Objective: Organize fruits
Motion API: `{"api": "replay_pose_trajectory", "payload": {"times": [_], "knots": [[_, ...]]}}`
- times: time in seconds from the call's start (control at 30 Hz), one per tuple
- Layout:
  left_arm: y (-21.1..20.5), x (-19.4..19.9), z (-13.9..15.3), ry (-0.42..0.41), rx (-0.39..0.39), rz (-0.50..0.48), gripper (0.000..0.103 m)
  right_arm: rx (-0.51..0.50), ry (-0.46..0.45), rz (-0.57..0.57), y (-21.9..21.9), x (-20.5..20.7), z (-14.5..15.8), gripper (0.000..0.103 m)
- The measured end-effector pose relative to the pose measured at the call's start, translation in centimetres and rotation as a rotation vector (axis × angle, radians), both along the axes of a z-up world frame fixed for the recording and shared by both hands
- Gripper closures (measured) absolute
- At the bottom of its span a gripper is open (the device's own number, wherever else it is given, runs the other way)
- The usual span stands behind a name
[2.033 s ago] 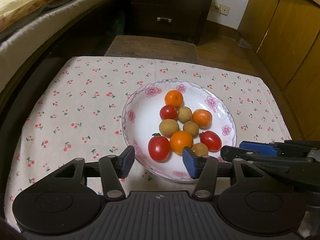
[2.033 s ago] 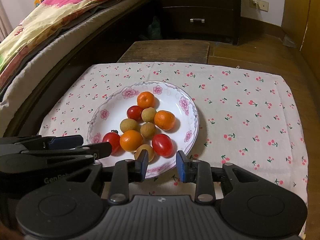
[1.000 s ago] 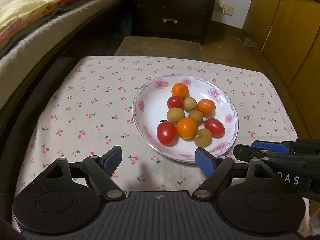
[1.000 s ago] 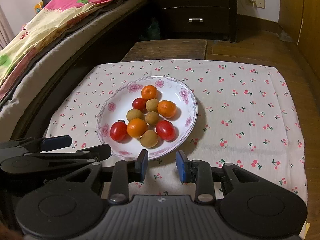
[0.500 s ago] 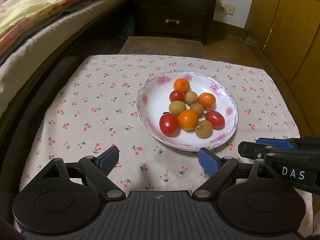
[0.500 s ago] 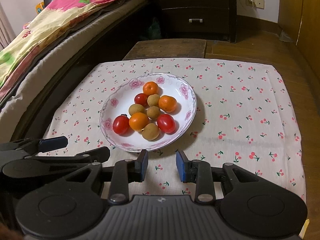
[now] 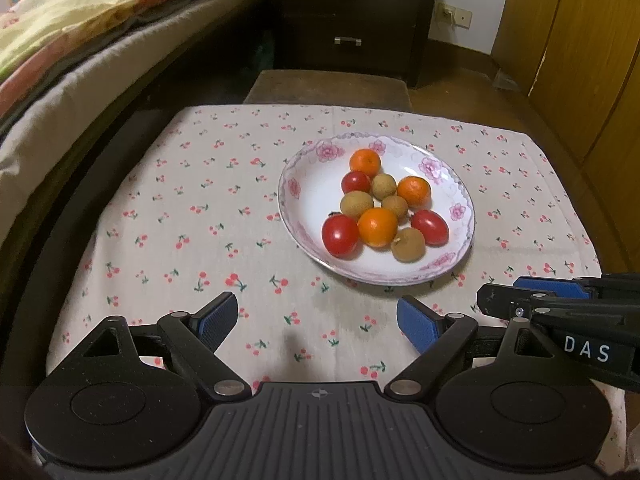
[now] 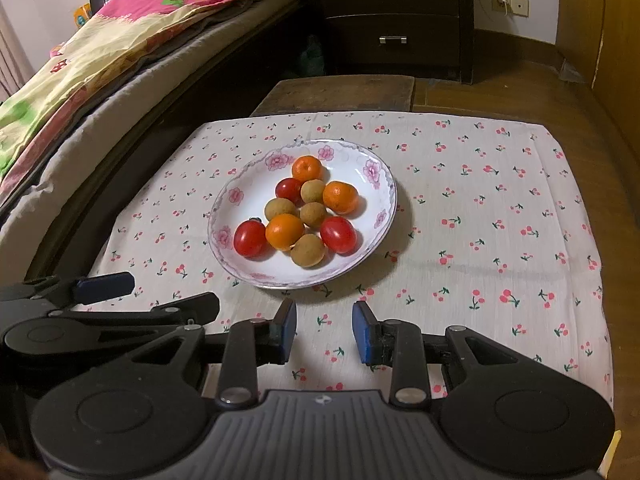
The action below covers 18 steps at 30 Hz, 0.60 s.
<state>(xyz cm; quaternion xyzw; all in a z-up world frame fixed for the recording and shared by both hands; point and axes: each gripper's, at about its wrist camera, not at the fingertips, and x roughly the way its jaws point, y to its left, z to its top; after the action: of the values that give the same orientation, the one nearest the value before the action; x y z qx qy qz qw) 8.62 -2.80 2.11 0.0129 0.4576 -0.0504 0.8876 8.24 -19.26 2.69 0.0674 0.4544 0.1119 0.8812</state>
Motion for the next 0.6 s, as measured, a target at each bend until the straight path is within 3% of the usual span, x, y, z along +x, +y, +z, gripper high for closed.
{"api": "replay_pose_trajectory", "payload": {"times": [0.6], "knots": [[1.3, -4.0, 0.6, -0.011, -0.037, 0.015, 0.008, 0.036, -0.003, 0.009, 0.3, -4.2, 0.6, 0.071]]}}
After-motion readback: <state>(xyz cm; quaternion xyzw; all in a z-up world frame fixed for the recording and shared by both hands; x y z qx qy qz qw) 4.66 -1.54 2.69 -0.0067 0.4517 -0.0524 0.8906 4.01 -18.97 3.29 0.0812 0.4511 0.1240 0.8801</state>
